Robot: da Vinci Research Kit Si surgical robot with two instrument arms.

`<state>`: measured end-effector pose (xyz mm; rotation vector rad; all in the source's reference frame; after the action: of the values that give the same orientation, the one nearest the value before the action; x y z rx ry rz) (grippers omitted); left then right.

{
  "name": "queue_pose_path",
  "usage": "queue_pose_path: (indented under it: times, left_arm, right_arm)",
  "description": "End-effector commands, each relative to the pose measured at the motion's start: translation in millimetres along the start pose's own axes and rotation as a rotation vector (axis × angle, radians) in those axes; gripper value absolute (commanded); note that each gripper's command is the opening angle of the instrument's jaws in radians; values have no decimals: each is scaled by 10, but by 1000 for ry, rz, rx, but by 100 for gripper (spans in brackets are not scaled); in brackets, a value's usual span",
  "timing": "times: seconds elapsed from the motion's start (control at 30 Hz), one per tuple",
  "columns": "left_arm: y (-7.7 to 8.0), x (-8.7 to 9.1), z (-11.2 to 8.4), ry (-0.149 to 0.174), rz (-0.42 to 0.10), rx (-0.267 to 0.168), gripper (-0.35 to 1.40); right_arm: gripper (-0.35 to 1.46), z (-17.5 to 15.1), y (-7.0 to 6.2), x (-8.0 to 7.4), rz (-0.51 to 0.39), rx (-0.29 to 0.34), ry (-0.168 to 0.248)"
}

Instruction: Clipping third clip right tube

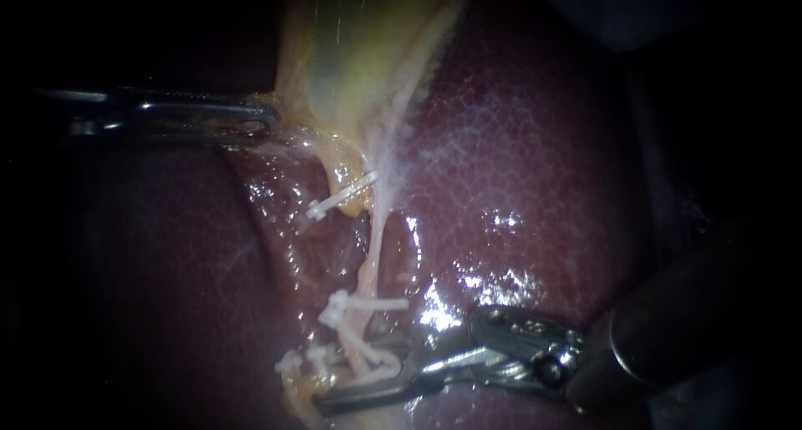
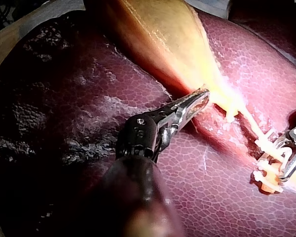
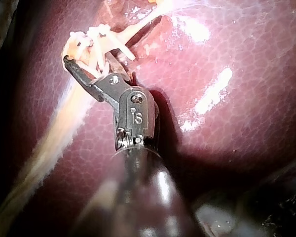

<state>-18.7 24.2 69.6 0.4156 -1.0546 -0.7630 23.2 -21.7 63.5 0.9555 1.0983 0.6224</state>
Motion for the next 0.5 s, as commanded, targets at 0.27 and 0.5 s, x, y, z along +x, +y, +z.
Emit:
queue_pose_path:
  times: [0.27, 0.5]
  left_arm:
    - [0, 0, 0, 0, 0, 0, -35]
    - [0, 0, -1, 0, 0, 0, -35]
  right_arm:
    - [47, 0, 6, 6, 4, 5, 9]
    - [50, -12, 20, 19, -1, -16, 51]
